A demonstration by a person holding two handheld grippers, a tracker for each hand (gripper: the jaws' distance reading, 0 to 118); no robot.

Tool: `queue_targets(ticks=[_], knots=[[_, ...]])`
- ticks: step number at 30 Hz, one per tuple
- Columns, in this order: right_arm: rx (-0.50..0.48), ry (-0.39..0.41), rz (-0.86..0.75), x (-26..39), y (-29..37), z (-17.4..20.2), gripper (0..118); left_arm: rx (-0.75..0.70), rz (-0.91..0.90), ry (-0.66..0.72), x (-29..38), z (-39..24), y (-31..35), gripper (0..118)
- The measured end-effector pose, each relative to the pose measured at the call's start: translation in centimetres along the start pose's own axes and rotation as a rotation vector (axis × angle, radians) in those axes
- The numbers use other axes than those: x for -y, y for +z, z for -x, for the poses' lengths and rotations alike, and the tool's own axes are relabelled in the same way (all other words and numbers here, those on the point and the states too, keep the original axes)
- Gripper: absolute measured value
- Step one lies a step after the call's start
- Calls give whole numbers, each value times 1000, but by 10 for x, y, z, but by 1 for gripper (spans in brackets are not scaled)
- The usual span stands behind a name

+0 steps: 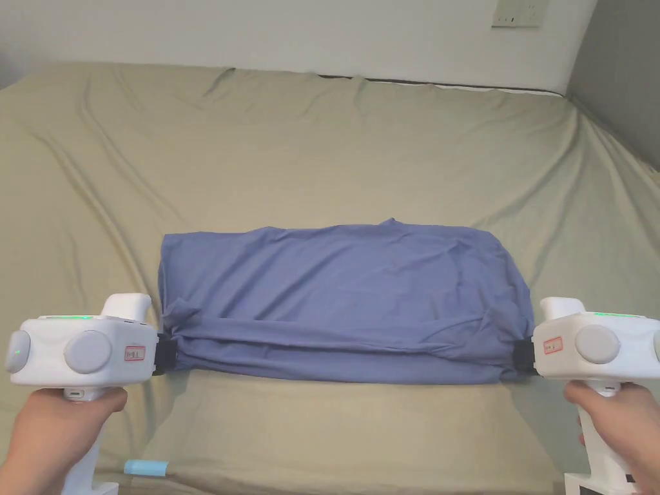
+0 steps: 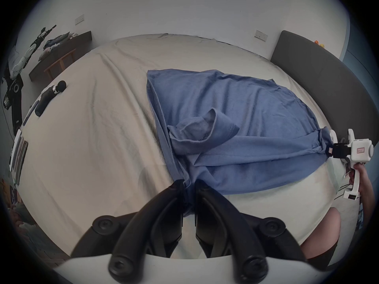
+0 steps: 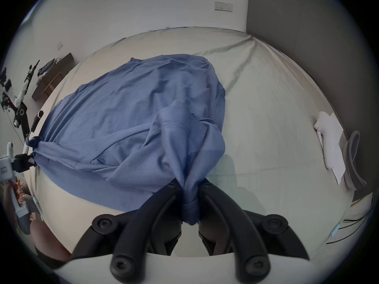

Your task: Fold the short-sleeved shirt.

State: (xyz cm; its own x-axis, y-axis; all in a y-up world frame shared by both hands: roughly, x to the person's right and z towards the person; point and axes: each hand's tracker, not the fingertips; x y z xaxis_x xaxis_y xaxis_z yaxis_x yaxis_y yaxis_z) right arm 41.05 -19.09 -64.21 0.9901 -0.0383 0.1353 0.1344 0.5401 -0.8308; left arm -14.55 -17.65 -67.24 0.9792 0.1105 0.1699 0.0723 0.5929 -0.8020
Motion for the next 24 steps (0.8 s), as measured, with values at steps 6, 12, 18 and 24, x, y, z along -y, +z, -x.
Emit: queue_targets(ticks=[6,12,18,24], knots=[[-39,-81,-42,7,26,-6,14,14,-14,4,0,0,19,9],[-87,-47,-98,33,78,-5,14,23,-41,-31,7,3,54,9],[-116,-18,-89,84,124,-2,14,28,-34,-41,45,18,90,9],[-109,-23,7,121,99,-7,14,7,76,-37,97,19,69,9]])
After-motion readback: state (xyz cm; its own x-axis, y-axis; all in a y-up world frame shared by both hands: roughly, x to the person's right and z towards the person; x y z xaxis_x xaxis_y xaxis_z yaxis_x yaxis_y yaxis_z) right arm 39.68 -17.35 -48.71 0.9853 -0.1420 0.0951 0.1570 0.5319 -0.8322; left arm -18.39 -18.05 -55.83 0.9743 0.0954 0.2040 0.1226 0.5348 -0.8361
